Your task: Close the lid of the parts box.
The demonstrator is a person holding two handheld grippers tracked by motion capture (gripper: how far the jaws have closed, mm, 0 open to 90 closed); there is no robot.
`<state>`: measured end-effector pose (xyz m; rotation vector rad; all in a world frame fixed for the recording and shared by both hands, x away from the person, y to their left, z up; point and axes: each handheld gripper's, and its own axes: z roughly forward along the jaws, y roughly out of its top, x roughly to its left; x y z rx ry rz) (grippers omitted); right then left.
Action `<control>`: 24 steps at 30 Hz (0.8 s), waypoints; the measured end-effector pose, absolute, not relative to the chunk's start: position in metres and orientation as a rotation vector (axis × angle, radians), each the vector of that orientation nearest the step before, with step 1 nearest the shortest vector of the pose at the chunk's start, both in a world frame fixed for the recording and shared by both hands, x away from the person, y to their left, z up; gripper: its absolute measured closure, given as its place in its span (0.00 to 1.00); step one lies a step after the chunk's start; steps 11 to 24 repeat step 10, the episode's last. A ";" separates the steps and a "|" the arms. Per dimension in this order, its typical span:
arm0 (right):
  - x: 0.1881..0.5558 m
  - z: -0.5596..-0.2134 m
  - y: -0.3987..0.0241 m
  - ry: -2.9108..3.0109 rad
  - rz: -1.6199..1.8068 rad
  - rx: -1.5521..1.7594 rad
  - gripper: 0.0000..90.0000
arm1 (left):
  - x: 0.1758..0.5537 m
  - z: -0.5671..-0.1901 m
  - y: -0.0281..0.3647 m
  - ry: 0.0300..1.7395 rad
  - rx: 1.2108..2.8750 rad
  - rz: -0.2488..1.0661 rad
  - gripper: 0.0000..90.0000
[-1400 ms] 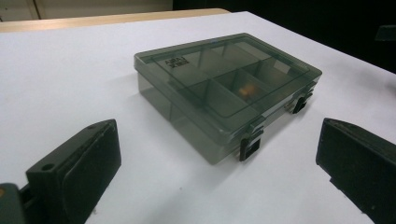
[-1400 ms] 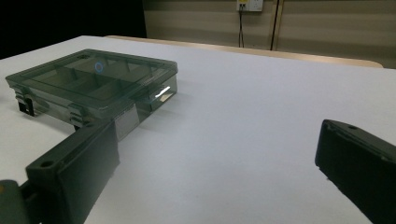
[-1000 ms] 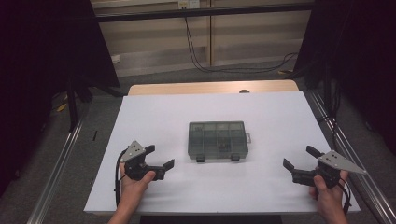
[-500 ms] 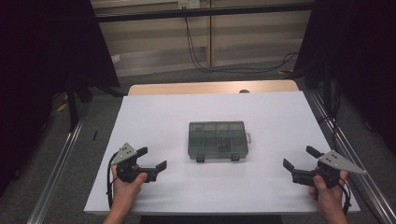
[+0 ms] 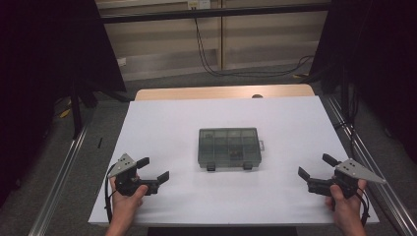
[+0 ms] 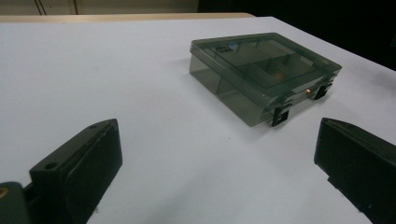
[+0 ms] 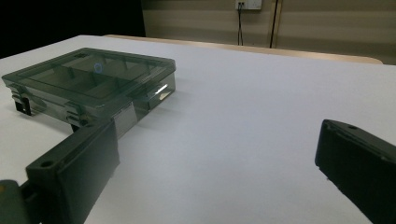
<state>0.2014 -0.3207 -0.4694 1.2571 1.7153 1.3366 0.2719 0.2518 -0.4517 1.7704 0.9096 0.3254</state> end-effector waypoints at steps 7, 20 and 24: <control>0.202 -0.470 -0.320 1.720 1.337 1.247 0.00 | 0.271 -0.455 0.256 0.923 1.792 0.339 0.01; 0.202 -0.470 -0.320 1.724 1.335 1.257 0.00 | 0.272 -0.455 0.254 0.929 1.798 0.346 0.01; 0.202 -0.470 -0.320 1.724 1.335 1.257 0.00 | 0.272 -0.455 0.254 0.929 1.798 0.346 0.01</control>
